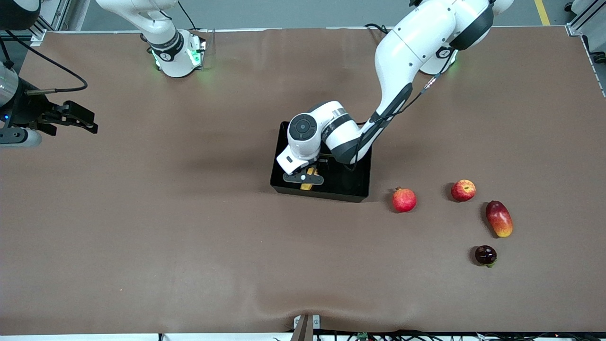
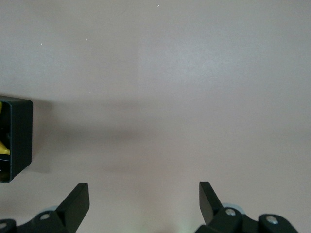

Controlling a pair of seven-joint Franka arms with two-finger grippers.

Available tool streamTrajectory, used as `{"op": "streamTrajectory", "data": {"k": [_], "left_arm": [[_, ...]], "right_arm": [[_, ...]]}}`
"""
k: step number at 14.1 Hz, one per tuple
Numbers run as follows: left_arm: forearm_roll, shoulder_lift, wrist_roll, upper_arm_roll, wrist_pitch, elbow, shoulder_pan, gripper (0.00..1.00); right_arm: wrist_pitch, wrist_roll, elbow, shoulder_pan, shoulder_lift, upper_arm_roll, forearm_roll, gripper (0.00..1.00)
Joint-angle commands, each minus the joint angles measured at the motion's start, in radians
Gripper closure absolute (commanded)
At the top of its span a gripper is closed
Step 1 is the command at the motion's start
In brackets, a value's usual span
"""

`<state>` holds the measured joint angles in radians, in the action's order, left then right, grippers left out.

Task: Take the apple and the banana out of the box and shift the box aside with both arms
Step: 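Lift the banana with the left gripper while the right gripper approaches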

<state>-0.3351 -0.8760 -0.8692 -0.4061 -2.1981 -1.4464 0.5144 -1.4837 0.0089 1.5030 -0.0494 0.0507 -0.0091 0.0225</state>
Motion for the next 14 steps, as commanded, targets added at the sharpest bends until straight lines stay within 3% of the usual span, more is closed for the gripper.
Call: {"op": "streamTrajectory", "data": {"k": [1, 4, 5, 10, 14], "left_arm": [[-0.015, -0.014, -0.014, 0.015, -0.005, 0.026, 0.012, 0.41], [-0.013, -0.009, -0.016, 0.015, -0.005, 0.03, 0.012, 0.89], [-0.013, -0.006, -0.016, 0.015, -0.005, 0.031, 0.01, 0.99], [-0.015, 0.018, -0.016, 0.016, -0.003, 0.034, 0.007, 1.0], [-0.012, 0.072, -0.019, 0.016, 0.009, 0.034, -0.004, 1.0]], "right_arm": [[-0.001, 0.003, -0.009, -0.004, 0.004, -0.003, 0.008, 0.0], [-0.001, 0.003, -0.009, -0.006, 0.004, -0.003, 0.008, 0.0], [-0.001, 0.003, -0.009, -0.004, 0.004, -0.003, 0.008, 0.0], [-0.021, 0.005, -0.009, -0.006, 0.021, -0.002, 0.013, 0.0], [-0.081, 0.005, -0.009, -0.085, 0.09, -0.002, 0.013, 0.0]]}}
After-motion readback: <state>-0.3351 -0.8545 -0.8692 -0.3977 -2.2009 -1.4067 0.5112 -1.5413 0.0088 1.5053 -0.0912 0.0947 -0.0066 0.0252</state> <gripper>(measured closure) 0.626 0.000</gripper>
